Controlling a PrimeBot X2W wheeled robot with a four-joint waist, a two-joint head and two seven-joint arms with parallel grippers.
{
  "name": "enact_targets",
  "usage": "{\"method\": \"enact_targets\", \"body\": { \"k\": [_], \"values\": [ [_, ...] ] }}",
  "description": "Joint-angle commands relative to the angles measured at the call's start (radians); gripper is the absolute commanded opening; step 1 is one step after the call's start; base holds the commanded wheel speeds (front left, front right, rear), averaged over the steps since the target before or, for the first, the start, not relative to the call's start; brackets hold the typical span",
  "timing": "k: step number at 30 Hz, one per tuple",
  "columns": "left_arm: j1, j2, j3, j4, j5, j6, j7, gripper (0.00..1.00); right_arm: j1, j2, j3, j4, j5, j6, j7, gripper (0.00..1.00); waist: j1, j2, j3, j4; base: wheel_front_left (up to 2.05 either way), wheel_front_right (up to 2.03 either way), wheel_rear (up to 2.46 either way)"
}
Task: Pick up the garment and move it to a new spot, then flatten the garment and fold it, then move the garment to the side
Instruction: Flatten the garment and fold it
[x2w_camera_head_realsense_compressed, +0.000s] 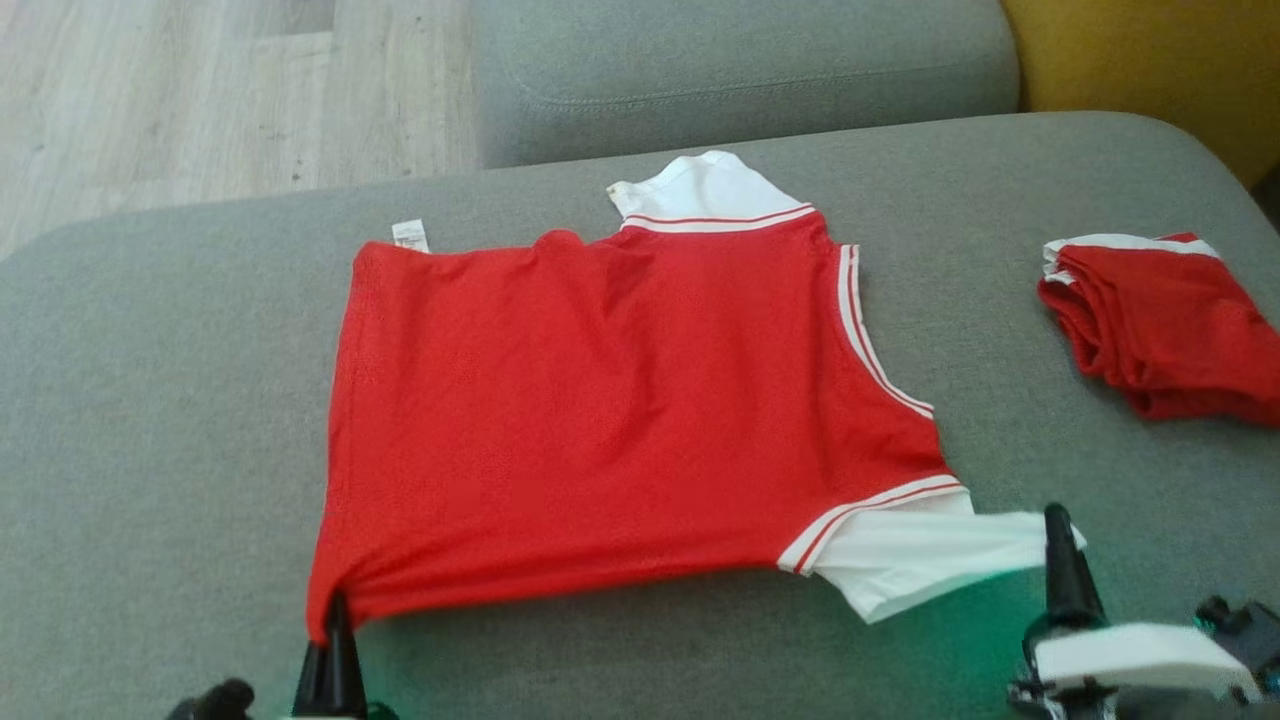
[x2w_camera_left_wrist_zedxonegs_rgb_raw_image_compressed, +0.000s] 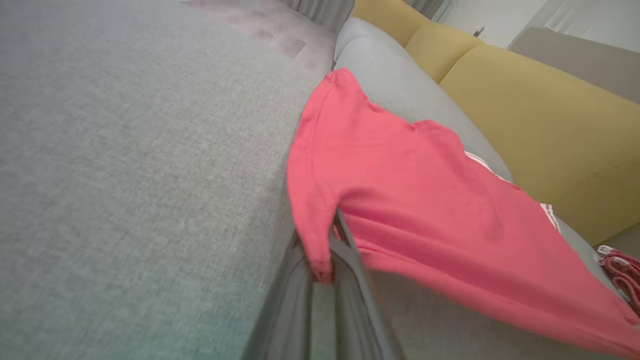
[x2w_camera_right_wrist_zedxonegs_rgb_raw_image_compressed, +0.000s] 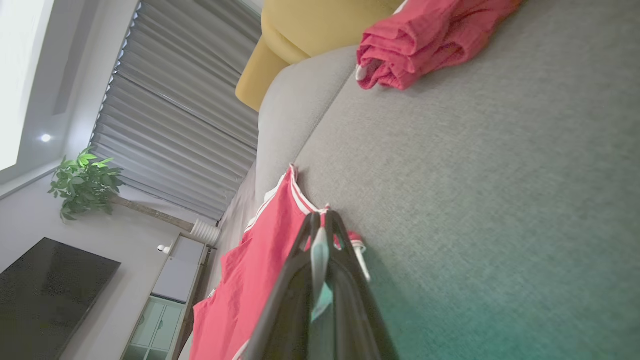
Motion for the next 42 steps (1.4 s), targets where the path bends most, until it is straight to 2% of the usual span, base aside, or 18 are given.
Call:
{"method": "enact_targets", "body": {
  "k": [1, 8, 12, 17, 18, 22, 23, 24, 25, 28, 32, 35, 38, 42],
  "values": [
    [-0.063, 0.014, 0.024, -0.035, -0.007, 0.002, -0.007, 0.0, -0.078, -0.021, 0.026, -0.038, -0.002, -0.001, 0.006, 0.0, 0.0001, -0.0001, 0.013, 0.008, 0.0, 0.0, 0.0],
    [-0.178, 0.014, -0.016, -0.034, -0.016, 0.002, -0.007, 0.0, -0.218, 0.005, 0.036, -0.004, -0.014, -0.001, -0.005, 0.0, 0.0001, -0.0001, 0.076, 0.037, 0.0, 0.0, 0.0],
    [-0.262, 0.014, -0.025, 0.001, -0.014, 0.003, -0.007, 0.0, -0.316, 0.012, 0.037, 0.049, -0.035, -0.001, -0.018, 0.0, 0.0001, -0.0001, 0.124, 0.053, 0.0, 0.0, 0.0],
    [-0.367, 0.014, -0.042, 0.069, -0.007, 0.026, -0.007, 0.0, -0.447, 0.016, 0.042, 0.145, -0.083, -0.001, -0.035, 0.0, 0.0001, -0.0001, 0.182, 0.064, 0.0, 0.0, 0.0],
    [-0.387, 0.014, -0.046, 0.081, -0.006, 0.028, -0.007, 0.1, -0.473, 0.019, 0.044, 0.167, -0.091, -0.001, -0.039, 0.0, 0.0001, -0.0001, 0.193, 0.065, 0.0, 0.0, 0.0],
    [-0.456, 0.014, -0.048, 0.129, -0.011, 0.046, -0.007, 0.21, -0.563, 0.034, 0.062, 0.254, -0.111, -0.001, -0.05, 0.0, 0.0001, -0.0001, 0.224, 0.069, 0.0, 0.0, 0.0],
    [-0.47, 0.014, -0.044, 0.133, -0.006, 0.056, -0.007, 0.38, -0.583, 0.037, 0.059, 0.28, -0.118, -0.001, -0.057, 0.1, 0.0001, -0.0001, 0.23, 0.07, 0.0, 0.0, 0.0],
    [-0.48, 0.014, -0.038, 0.133, 0.001, 0.067, -0.007, 0.78, -0.603, 0.038, 0.06, 0.301, -0.134, -0.001, -0.065, 0.92, 0.0001, -0.0001, 0.234, 0.071, 0.0, 0.0, 0.0],
    [-0.487, 0.014, -0.033, 0.133, 0.007, 0.078, -0.007, 1.0, -0.62, 0.04, 0.065, 0.318, -0.154, -0.001, -0.071, 1.0, 0.0001, -0.0001, 0.238, 0.071, 0.0, 0.0, 0.0],
    [-0.488, 0.014, -0.018, 0.108, 0.071, 0.117, -0.007, 1.0, -0.654, 0.027, 0.054, 0.337, -0.273, -0.001, -0.085, 1.0, 0.0001, -0.0001, 0.244, 0.072, 0.0, 0.0, 0.0],
    [-0.43, 0.014, 0.003, 0.038, 0.241, 0.175, -0.007, 1.0, -0.601, 0.032, -0.061, 0.248, -0.558, -0.001, -0.086, 1.0, 0.0001, -0.0001, 0.233, 0.07, 0.0, 0.0, 0.0],
    [-0.366, 0.014, 0.012, 0.007, 0.345, 0.201, -0.007, 1.0, -0.521, 0.051, -0.102, 0.192, -0.732, -0.001, -0.086, 1.0, 0.0001, -0.0001, 0.215, 0.068, 0.0, 0.0, 0.0],
    [-0.297, 0.014, 0.016, -0.014, 0.416, 0.218, -0.007, 1.0, -0.446, 0.062, -0.11, 0.158, -0.856, -0.001, -0.086, 1.0, 0.0001, -0.0001, 0.19, 0.065, 0.0, 0.0, 0.0],
    [-0.207, 0.014, 0.023, -0.035, 0.459, 0.233, -0.007, 1.0, -0.356, 0.068, -0.105, 0.141, -0.952, -0.001, -0.086, 1.0, 0.0001, -0.0001, 0.145, 0.064, 0.0, 0.0, 0.0]
  ]
}}
